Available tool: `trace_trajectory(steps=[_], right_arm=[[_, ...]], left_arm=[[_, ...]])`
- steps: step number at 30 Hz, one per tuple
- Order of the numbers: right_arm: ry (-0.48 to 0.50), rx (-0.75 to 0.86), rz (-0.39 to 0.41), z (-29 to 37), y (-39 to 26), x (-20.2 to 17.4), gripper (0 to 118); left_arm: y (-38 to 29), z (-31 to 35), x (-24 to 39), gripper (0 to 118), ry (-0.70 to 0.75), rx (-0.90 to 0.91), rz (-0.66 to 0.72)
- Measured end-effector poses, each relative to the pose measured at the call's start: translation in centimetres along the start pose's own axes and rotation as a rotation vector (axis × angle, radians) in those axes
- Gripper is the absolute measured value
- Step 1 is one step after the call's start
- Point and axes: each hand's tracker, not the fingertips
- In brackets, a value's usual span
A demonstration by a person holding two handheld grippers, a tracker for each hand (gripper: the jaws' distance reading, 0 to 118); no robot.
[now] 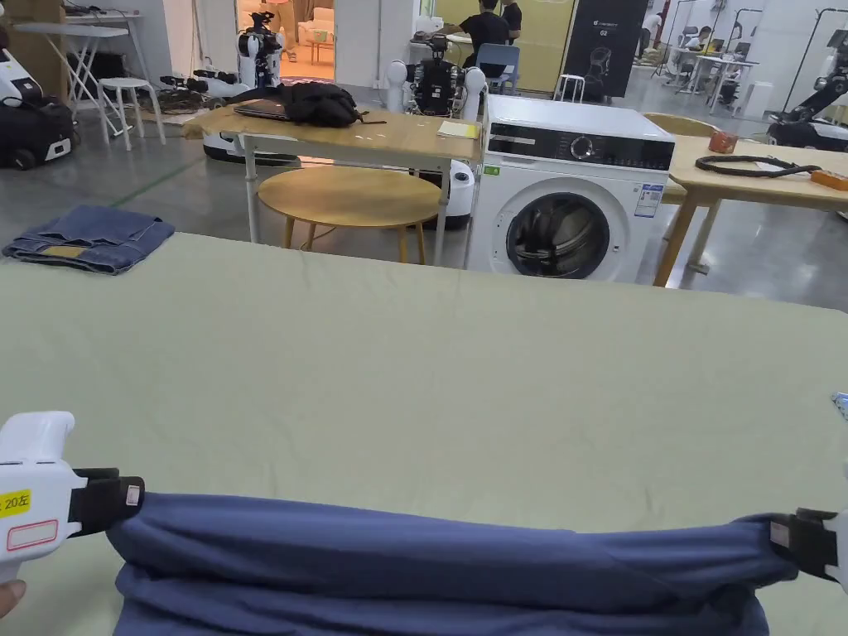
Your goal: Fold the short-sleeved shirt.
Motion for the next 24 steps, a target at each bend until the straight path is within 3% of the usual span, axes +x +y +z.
trace_trajectory(steps=[13, 22, 24], right_arm=[[-0.070, -0.280, 0.016, -1.0, -10.8, 0.8, 0], [-0.094, -0.348, 0.017, -3.6, -12.8, 0.4, 0], [-0.100, -0.344, 0.018, -3.3, -12.7, 0.0, 7]], left_arm=[[-9.8, -0.1, -0.8, 0, 0.037, -0.214, -0.035], [-10.4, -2.0, -0.5, 0, 0.078, -0.289, -0.110], [-10.2, -2.0, -0.7, 2, 0.081, -0.294, -0.090]])
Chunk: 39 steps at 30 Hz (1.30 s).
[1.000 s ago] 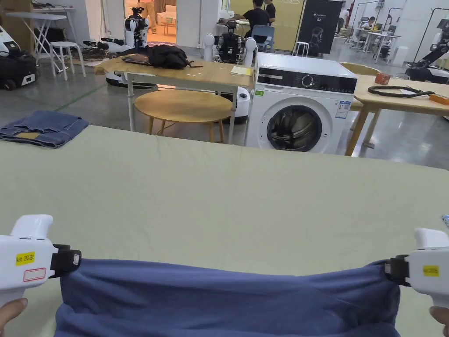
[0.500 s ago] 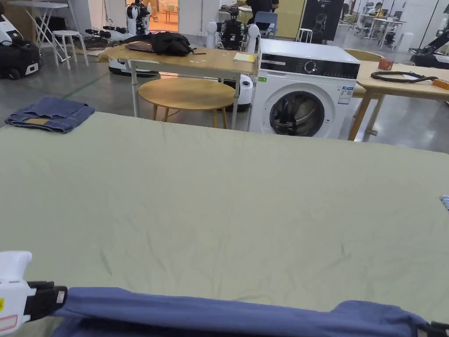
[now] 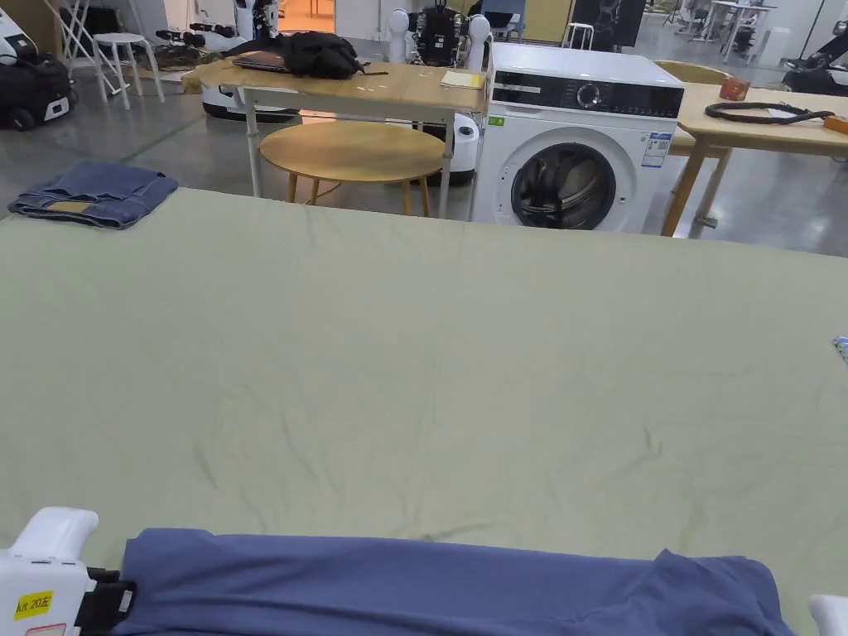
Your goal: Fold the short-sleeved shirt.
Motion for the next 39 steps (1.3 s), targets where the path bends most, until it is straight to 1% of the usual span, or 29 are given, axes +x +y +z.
trace_trajectory(steps=[2, 3, 4, 5, 7, 9, 11, 12, 13, 15, 17, 18, 19, 20, 21, 23, 24, 25, 27, 30, 32, 33, 36, 39], right_arm=[[-0.035, 0.028, 0.000, 1.2, 0.3, -0.2, 14], [-0.060, 0.059, 0.011, 2.0, 0.5, -0.4, 37], [-0.080, 0.093, 0.005, 2.9, 0.8, -0.6, 58], [-0.087, 0.125, 0.000, 3.5, 1.1, -0.3, 70], [-0.097, 0.194, -0.014, 4.9, 2.1, -0.9, 72], [-0.120, 0.254, 0.005, 5.1, 3.0, -1.9, 72], [-0.137, 0.329, -0.002, 5.4, 3.8, -3.4, 72], [-0.127, 0.379, -0.007, 5.7, 4.2, -4.3, 72], [-0.097, 0.440, -0.013, 5.7, 4.4, -5.1, 72], [-0.075, 0.565, -0.040, 6.3, 4.9, -6.7, 72], [-0.045, 0.681, -0.069, 6.8, 5.1, -8.0, 69], [-0.028, 0.741, -0.075, 7.1, 5.2, -8.7, 63], [-0.036, 0.797, -0.083, 7.5, 5.2, -9.4, 53], [-0.046, 0.851, -0.085, 7.8, 5.1, -10.0, 35], [-0.047, 0.916, -0.089, 8.2, 5.0, -10.9, 10], [-0.075, 0.969, -0.073, 8.6, 5.1, -12.1, 6], [-0.055, 0.993, -0.070, 8.8, 5.1, -12.4, 0], [-0.024, 1.014, -0.069, 8.9, 5.0, -12.9, 0], [-0.051, 1.042, -0.070, 8.9, 4.7, -13.7, 0], [-0.052, 1.042, -0.036, 8.9, 4.5, -14.9, 0], [0.001, 1.027, -0.031, 8.7, 4.3, -15.1, 0], [0.008, 1.013, -0.031, 8.7, 4.4, -15.5, 0], [0.050, 0.986, -0.037, 8.2, 4.4, -15.6, 0], [0.041, 0.962, -0.029, 7.7, 4.7, -16.0, 0]], left_arm=[[0.3, 0.8, 0.1, 8, -0.010, 0.014, 0.040], [0.5, 1.3, 0.2, 24, -0.014, 0.031, 0.049], [0.7, 1.8, 0.5, 34, -0.003, 0.056, 0.053], [1.0, 2.4, 0.8, 39, 0.006, 0.091, 0.051], [1.8, 3.3, 1.6, 39, -0.001, 0.151, 0.051], [2.6, 3.8, 2.6, 39, -0.011, 0.222, 0.053], [3.5, 3.9, 3.9, 39, -0.014, 0.299, 0.051], [4.0, 3.9, 4.7, 39, -0.011, 0.329, 0.048], [4.5, 4.0, 5.6, 39, -0.013, 0.357, 0.040], [5.3, 4.2, 7.3, 39, -0.007, 0.444, 0.008], [5.8, 4.7, 9.1, 39, 0.019, 0.538, -0.023], [6.0, 5.2, 10.0, 36, 0.038, 0.591, -0.043], [6.2, 5.2, 10.3, 30, 0.060, 0.645, -0.055], [6.2, 5.5, 11.0, 22, 0.080, 0.692, -0.061], [6.2, 6.0, 11.6, 13, 0.109, 0.745, -0.069], [6.2, 6.6, 12.6, 0, 0.157, 0.813, -0.081], [6.2, 6.8, 13.0, 0, 0.169, 0.830, -0.093], [6.2, 7.0, 13.2, 0, 0.179, 0.842, -0.094], [6.2, 7.2, 13.5, 0, 0.166, 0.854, -0.095], [6.0, 7.5, 13.3, 0, 0.172, 0.862, -0.078], [6.0, 7.5, 13.1, 0, 0.169, 0.858, -0.074], [5.9, 7.6, 12.7, 0, 0.164, 0.848, -0.072], [6.0, 7.7, 10.6, 0, 0.082, 0.722, -0.066], [5.4, 7.5, 7.1, 0, 0.016, 0.578, -0.038]])
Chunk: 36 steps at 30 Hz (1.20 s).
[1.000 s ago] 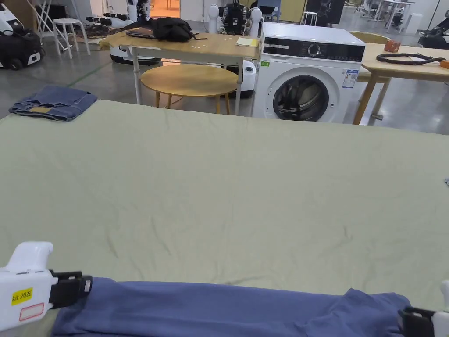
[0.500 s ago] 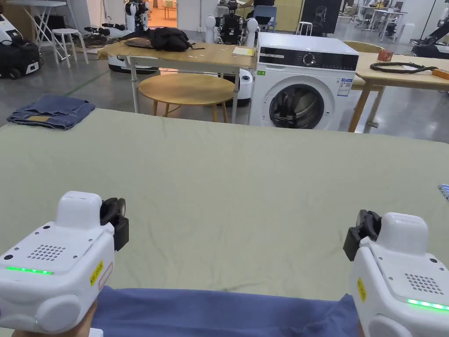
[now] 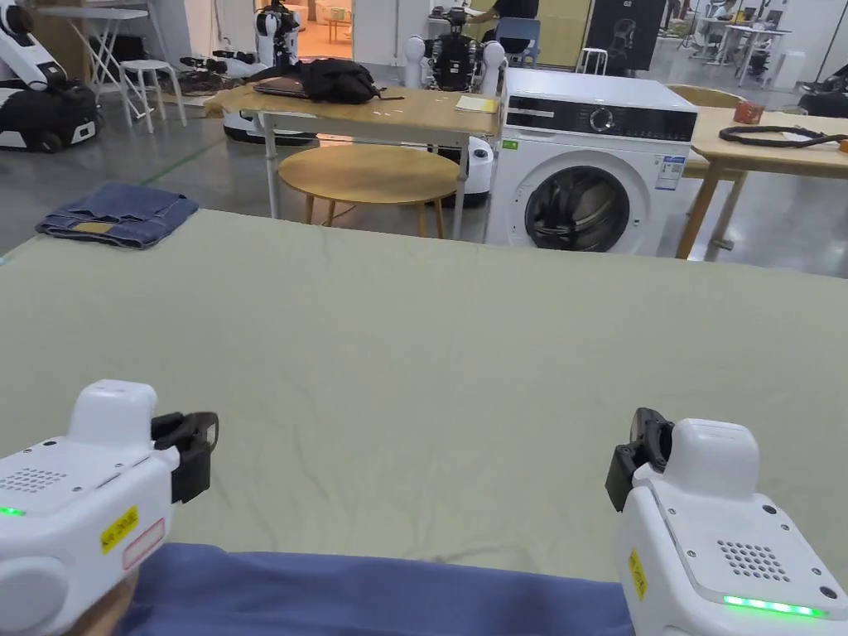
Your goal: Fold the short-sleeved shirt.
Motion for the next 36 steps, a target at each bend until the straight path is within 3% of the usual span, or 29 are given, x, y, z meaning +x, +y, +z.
trace_trajectory(steps=[4, 9, 10, 12, 14, 18, 23, 25, 29, 32, 36], right_arm=[[-0.008, -0.006, 0.024, -0.4, -0.4, -0.5, 0], [0.020, -0.027, 0.034, -0.9, -0.7, -1.2, 0], [0.026, -0.032, 0.040, -1.0, -0.8, -1.2, 0], [0.034, -0.042, 0.048, -1.1, -1.0, -1.3, 0], [0.040, -0.054, 0.051, -1.2, -1.2, -1.2, 0], [0.042, -0.079, 0.054, -1.2, -1.7, -0.7, 0], [0.035, -0.097, 0.063, -1.4, -2.1, 0.0, 0], [0.028, -0.097, 0.057, -1.3, -2.1, 0.1, 0], [0.022, -0.094, 0.039, -1.2, -2.0, 0.6, 0], [0.025, -0.097, 0.040, -1.1, -1.9, 0.9, 0], [0.010, -0.077, 0.058, -0.6, -1.7, 1.2, 0]], left_arm=[[-1.7, -0.1, -5.3, 0, -0.048, -0.167, 0.142], [-4.8, -1.3, -11.7, 0, -0.244, -0.369, 0.410], [-5.4, -1.7, -12.6, 7, -0.268, -0.407, 0.456], [-6.9, -2.4, -14.4, 53, -0.344, -0.447, 0.554], [-8.0, -2.9, -15.5, 57, -0.387, -0.491, 0.638], [-9.1, -3.8, -16.6, 66, -0.383, -0.536, 0.635], [-12.6, -6.4, -15.9, 66, -0.575, -0.639, 0.829], [-13.5, -7.3, -15.2, 66, -0.684, -0.587, 0.912], [-13.7, -9.1, -13.0, 63, -0.732, -0.557, 0.937], [-13.2, -9.9, -11.9, 8, -0.565, -0.620, 0.845], [-12.2, -8.9, -11.6, 5, -0.540, -0.574, 0.813]])
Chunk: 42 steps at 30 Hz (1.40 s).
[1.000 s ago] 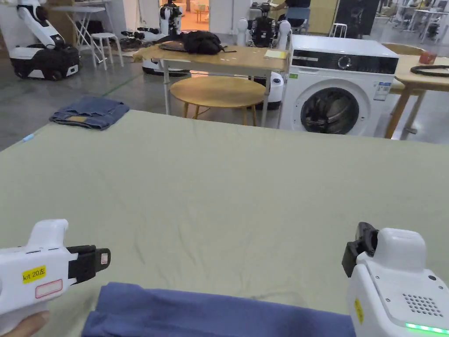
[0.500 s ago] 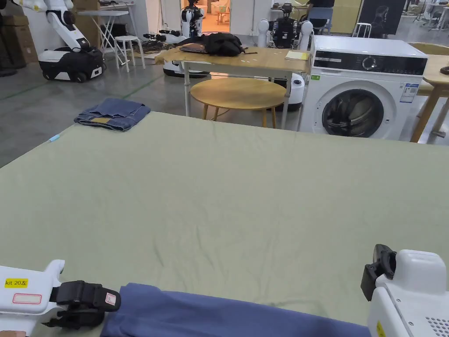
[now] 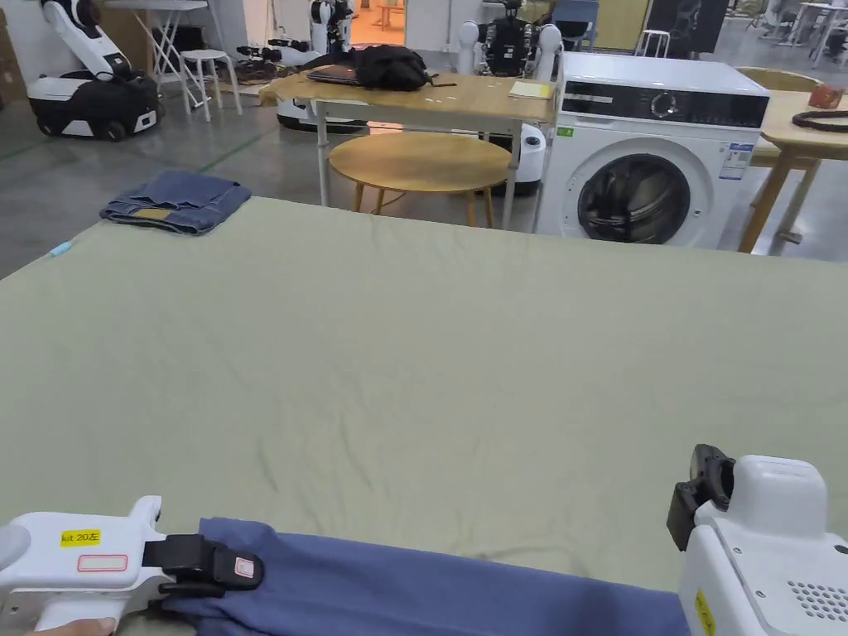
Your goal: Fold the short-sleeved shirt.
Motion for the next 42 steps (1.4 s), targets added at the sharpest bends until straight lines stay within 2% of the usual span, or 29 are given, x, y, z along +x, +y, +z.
trace_trajectory(steps=[2, 11, 18, 22, 24, 25, 28, 29, 33, 38, 42], right_arm=[[-0.015, 0.013, 0.005, 0.2, 0.1, 0.2, 0], [-0.043, 0.066, 0.008, 0.6, 0.1, 0.7, 0], [-0.022, 0.065, 0.017, 0.5, 0.0, 0.5, 0], [-0.010, 0.073, 0.025, 0.5, 0.1, 0.1, 0], [-0.006, 0.079, 0.030, 0.6, 0.2, -0.1, 0], [-0.004, 0.080, 0.032, 0.6, 0.2, -0.1, 0], [0.002, 0.081, 0.033, 0.5, 0.2, -0.2, 0], [0.002, 0.079, 0.032, 0.5, 0.2, -0.2, 0], [0.002, 0.069, 0.032, 0.4, -0.1, -0.1, 0], [-0.003, 0.052, 0.030, 0.5, -0.5, 0.4, 0], [-0.011, 0.039, 0.029, 0.5, -0.7, 0.8, 0]], left_arm=[[-0.2, 0.6, 0.9, 4, 0.050, 0.001, -0.025], [1.0, 5.7, 5.4, 4, 0.085, 0.079, -0.112], [1.9, 11.7, 7.6, 4, 0.302, 0.164, -0.149], [1.4, 12.6, 8.7, 4, 0.384, 0.182, -0.157], [0.7, 11.8, 9.8, 4, 0.352, 0.173, -0.166], [0.2, 11.7, 10.1, 4, 0.428, 0.121, -0.175], [-0.7, 9.7, 12.2, 4, 0.298, 0.095, -0.193], [-0.9, 8.5, 13.2, 4, 0.130, 0.110, -0.170], [-1.8, 4.6, 15.3, 4, 0.021, 0.038, -0.168], [-2.7, -2.4, 16.8, 4, 0.035, -0.059, -0.186], [-3.4, -8.9, 16.3, 4, 0.178, -0.150, -0.226]])
